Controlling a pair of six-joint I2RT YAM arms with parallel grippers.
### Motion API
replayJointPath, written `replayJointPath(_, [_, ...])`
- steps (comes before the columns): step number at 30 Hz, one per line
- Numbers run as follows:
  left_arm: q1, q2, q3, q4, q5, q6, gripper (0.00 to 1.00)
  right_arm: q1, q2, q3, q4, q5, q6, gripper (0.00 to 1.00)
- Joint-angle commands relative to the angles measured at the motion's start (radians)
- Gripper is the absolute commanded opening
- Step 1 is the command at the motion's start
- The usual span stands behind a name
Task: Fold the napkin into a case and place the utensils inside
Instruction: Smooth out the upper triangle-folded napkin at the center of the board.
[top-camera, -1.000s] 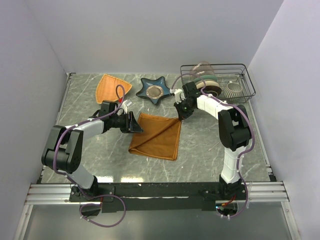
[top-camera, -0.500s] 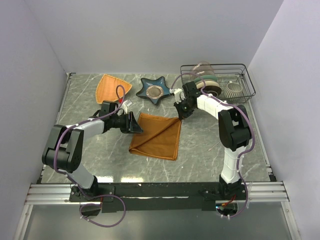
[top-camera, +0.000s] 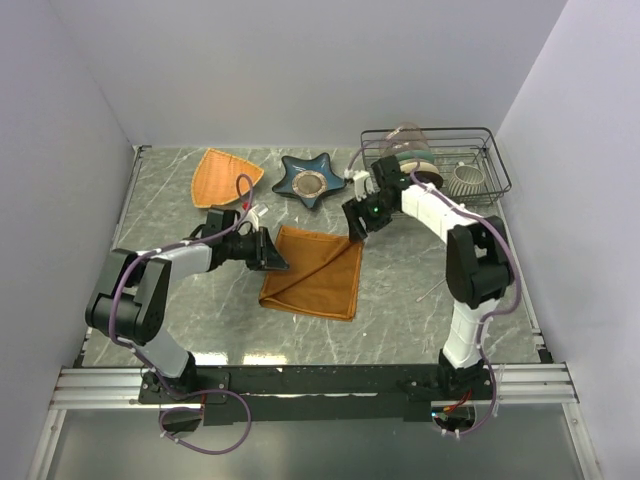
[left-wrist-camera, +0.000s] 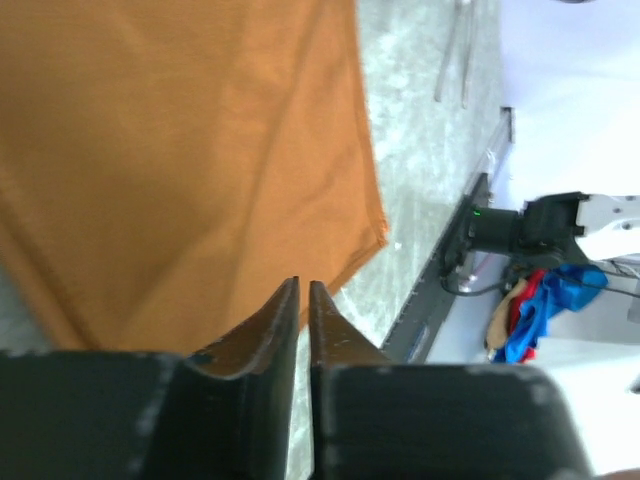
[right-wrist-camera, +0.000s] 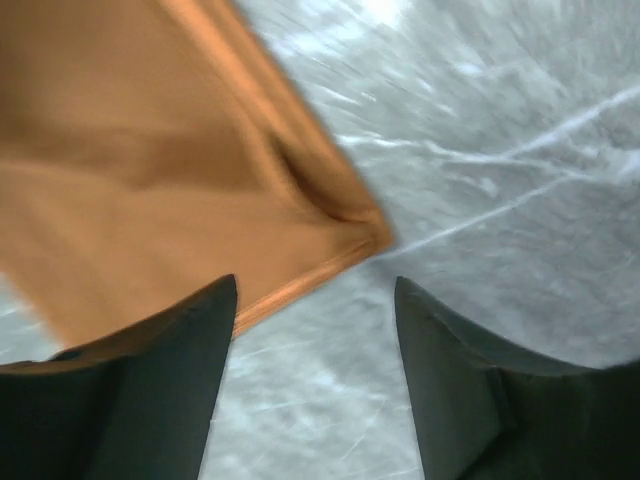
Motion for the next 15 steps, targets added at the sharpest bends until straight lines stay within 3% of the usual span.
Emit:
replayJointPath(1, [-0.038, 0.003, -0.026, 0.149, 0.091, -0.093, 0.09, -0.003, -0.129, 0.074, 0.007, -0.287, 0.152, 0.77])
replayJointPath(4, [-0.041, 0.024, -0.058, 0.209, 0.111, -0.150, 0.01, 0.024, -0.091, 0.055, 0.065, -0.405, 0.277, 0.75])
replayJointPath(8, [-0.040, 0.062, -0.080, 0.252, 0.106, -0.186, 0.01, 0.064, -0.031, -0.019, 0.197, -0.544, 0.511, 0.68])
replayJointPath(15, [-0.040, 0.159, -0.092, 0.322, 0.085, -0.227, 0.01, 0.104, 0.037, -0.149, 0.505, -0.566, 0.697, 0.60])
